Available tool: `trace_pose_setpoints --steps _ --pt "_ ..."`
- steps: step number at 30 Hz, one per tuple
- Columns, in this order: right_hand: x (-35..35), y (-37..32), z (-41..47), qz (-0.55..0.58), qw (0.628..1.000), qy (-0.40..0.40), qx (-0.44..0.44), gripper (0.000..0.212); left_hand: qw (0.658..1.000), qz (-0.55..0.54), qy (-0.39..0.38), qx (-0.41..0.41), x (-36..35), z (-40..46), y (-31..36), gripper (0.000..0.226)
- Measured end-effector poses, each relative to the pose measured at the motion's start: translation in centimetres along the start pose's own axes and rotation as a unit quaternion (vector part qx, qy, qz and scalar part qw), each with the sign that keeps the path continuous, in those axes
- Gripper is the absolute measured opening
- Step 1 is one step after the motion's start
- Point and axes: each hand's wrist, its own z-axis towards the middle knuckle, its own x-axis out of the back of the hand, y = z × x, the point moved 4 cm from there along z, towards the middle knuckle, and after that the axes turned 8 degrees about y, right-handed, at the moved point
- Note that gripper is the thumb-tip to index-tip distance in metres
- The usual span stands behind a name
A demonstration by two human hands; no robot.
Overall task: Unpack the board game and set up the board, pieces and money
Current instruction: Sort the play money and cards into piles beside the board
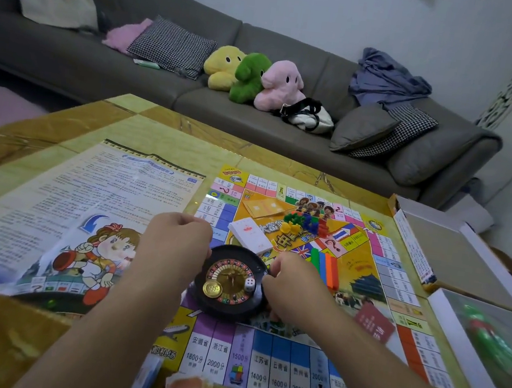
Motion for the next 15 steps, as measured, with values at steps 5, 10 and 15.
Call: trace_pose_setpoints --steps 5,10,15 --pt "1.3 1.6 -1.2 -0.021 1.0 0.019 -0.009 0.017 0.999 0.031 -0.015 -0.005 -0.8 -0.3 -0.3 0.015" --pt "3.2 3.5 -2.5 -0.06 0.998 0.026 -0.01 0.013 0.999 0.045 -0.029 -0.011 -1.7 -0.7 -0.7 0.012" --pt "5.5 6.6 -3.5 -0.084 0.994 0.054 -0.037 0.009 0.995 0.071 -0.055 -0.033 -3.0 -1.3 -1.3 0.016"
